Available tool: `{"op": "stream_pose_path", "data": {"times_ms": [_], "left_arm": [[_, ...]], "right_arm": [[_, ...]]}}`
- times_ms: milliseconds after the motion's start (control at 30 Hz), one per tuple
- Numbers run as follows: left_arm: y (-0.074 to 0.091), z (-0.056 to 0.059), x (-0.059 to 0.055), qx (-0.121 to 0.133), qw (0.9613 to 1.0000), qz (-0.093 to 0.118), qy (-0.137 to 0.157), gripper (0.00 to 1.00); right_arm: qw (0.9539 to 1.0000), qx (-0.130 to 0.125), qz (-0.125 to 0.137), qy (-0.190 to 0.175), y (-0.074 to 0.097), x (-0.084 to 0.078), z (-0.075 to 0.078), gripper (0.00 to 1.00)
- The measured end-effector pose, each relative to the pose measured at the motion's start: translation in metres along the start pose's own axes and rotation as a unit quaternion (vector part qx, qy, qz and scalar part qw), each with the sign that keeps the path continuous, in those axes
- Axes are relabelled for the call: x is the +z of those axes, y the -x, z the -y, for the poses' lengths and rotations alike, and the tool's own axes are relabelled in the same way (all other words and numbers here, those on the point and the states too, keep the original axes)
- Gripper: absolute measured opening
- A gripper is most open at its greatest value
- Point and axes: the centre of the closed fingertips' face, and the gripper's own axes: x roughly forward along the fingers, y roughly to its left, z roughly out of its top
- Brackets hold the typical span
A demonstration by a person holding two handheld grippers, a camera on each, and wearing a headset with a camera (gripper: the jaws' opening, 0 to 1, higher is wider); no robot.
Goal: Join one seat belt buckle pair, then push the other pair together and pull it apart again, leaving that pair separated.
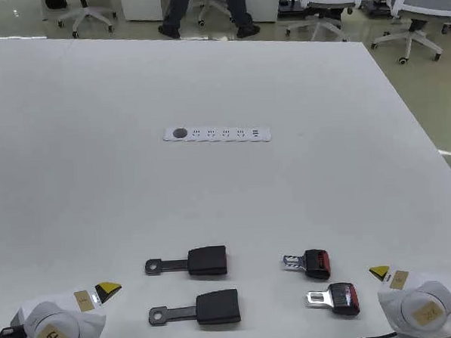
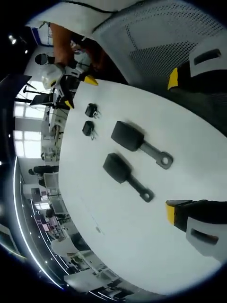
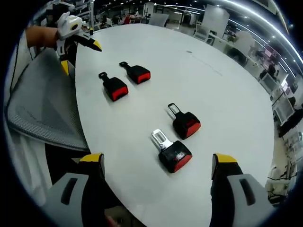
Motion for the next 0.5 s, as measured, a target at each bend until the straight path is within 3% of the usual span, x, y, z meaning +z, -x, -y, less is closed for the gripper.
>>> {"op": "stream_pose_path", "data": {"times_ms": [500], "left_arm": [[0.0013,0.0018,0.0011,0.003,1.0000,0.000,0.002,0.94]], "right_arm": [[1.0000,-0.003,0.004,-0.007,0.0018,0.0040,0.0026,0.92]]}}
